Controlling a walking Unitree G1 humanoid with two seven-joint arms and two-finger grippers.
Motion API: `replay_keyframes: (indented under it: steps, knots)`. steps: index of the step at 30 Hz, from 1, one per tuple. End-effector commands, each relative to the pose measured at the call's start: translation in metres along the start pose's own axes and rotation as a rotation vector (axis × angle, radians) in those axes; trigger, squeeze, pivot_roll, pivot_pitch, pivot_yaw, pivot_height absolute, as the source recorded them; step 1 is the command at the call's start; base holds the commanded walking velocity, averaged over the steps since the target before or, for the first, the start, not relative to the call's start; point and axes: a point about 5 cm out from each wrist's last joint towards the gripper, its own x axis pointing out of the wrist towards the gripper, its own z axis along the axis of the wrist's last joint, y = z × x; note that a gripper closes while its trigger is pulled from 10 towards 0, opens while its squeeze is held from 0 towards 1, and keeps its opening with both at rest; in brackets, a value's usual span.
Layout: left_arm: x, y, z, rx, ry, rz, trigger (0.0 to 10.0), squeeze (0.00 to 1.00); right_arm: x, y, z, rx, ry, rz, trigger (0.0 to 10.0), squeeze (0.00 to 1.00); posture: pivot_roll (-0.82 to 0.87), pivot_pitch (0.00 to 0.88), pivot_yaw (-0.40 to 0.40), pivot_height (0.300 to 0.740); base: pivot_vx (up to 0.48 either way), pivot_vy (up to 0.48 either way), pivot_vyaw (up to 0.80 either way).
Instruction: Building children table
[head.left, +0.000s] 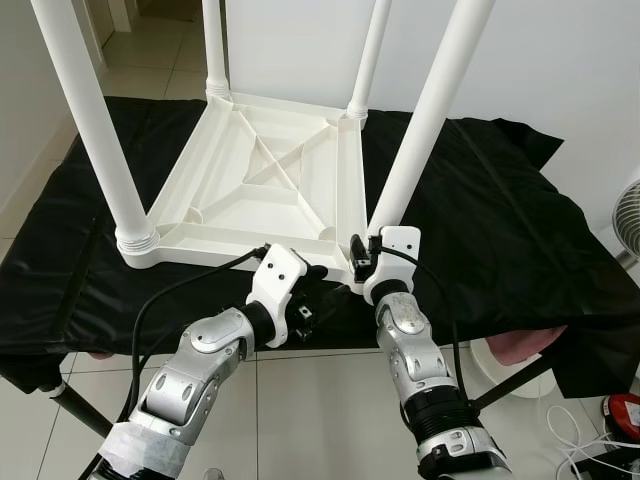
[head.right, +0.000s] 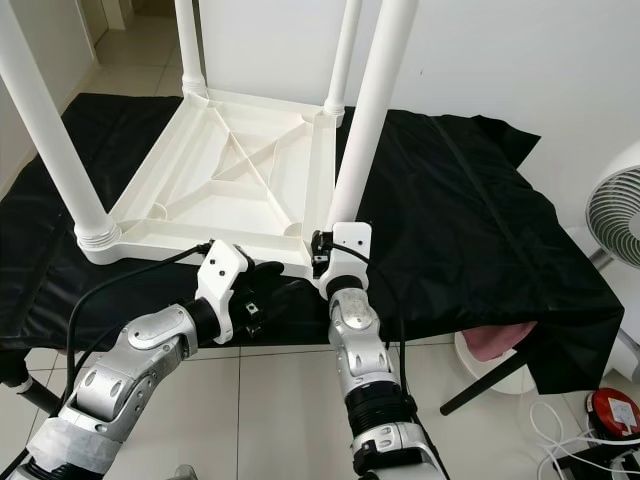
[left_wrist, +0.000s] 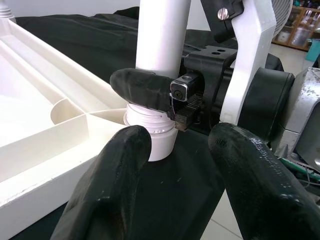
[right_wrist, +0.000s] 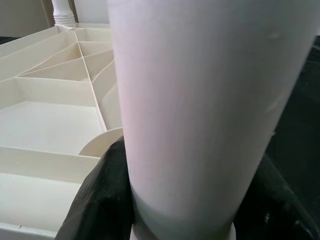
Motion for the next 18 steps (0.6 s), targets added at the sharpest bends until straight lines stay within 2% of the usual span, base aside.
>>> replay_keyframes:
  steps: [1, 3, 4, 5, 6, 13, 14, 15, 16, 17, 18]
  knots:
    - [0.001, -0.005, -0.001, -0.001, 0.011, -0.048, 10.0, 0.00, -0.004, -0.008, -0.012, -0.014, 0.068, -0.031, 10.0, 0.00, 0.03, 0.000, -0.079, 0.740, 0.000, 0.000, 0.00]
    - [0.002, -0.005, -0.001, -0.001, 0.012, -0.050, 10.0, 0.00, -0.004, -0.010, -0.010, -0.016, 0.061, -0.032, 10.0, 0.00, 0.03, 0.000, -0.079, 0.740, 0.000, 0.000, 0.00]
    - [0.002, -0.005, -0.001, -0.001, 0.012, -0.051, 10.0, 0.00, -0.004, -0.011, -0.008, -0.017, 0.058, -0.032, 10.0, 0.13, 0.03, 0.000, -0.081, 0.740, 0.000, 0.000, 0.00]
    - [0.002, -0.005, -0.001, -0.001, 0.012, -0.051, 10.0, 0.00, -0.004, -0.011, -0.008, -0.017, 0.058, -0.032, 10.0, 0.13, 0.03, 0.000, -0.081, 0.740, 0.000, 0.000, 0.00]
    - [0.001, -0.005, -0.002, -0.001, 0.013, -0.051, 10.0, 0.00, -0.003, -0.012, -0.007, -0.013, 0.052, -0.022, 10.0, 1.00, 0.03, 0.000, -0.084, 0.740, 0.000, 0.000, 0.00]
    - [0.001, -0.006, -0.002, 0.000, 0.012, -0.054, 10.0, 0.00, -0.006, -0.019, -0.005, -0.021, 0.047, 0.090, 10.0, 1.00, 0.03, 0.000, -0.088, 0.740, 0.000, 0.000, 0.00]
    - [0.001, -0.006, -0.002, 0.001, 0.012, -0.054, 10.0, 0.00, -0.007, -0.021, -0.005, -0.030, 0.060, 0.140, 10.0, 1.00, 0.04, 0.000, -0.091, 0.740, 0.000, 0.000, 0.00]
    - [0.001, -0.006, -0.002, 0.001, 0.012, -0.054, 10.0, 0.00, -0.007, -0.021, -0.005, -0.030, 0.060, 0.140, 10.0, 1.00, 0.04, 0.000, -0.091, 0.740, 0.000, 0.000, 0.00]
    - [0.001, -0.006, -0.001, 0.002, 0.012, -0.054, 10.0, 0.00, -0.008, -0.025, -0.008, -0.046, 0.082, 0.214, 10.0, 0.99, 0.04, 0.000, -0.092, 0.740, 0.000, 0.000, 0.00]
    - [0.001, -0.006, -0.001, 0.002, 0.012, -0.054, 10.0, 0.00, -0.008, -0.029, -0.010, -0.065, 0.098, 0.275, 10.0, 0.00, 0.04, 0.000, -0.092, 0.740, 0.000, 0.000, 0.00]
    - [0.001, -0.006, -0.001, 0.002, 0.012, -0.054, 10.0, 0.00, -0.008, -0.029, -0.010, -0.065, 0.098, 0.275, 10.0, 0.00, 0.04, 0.000, -0.092, 0.740, 0.000, 0.000, 0.00]
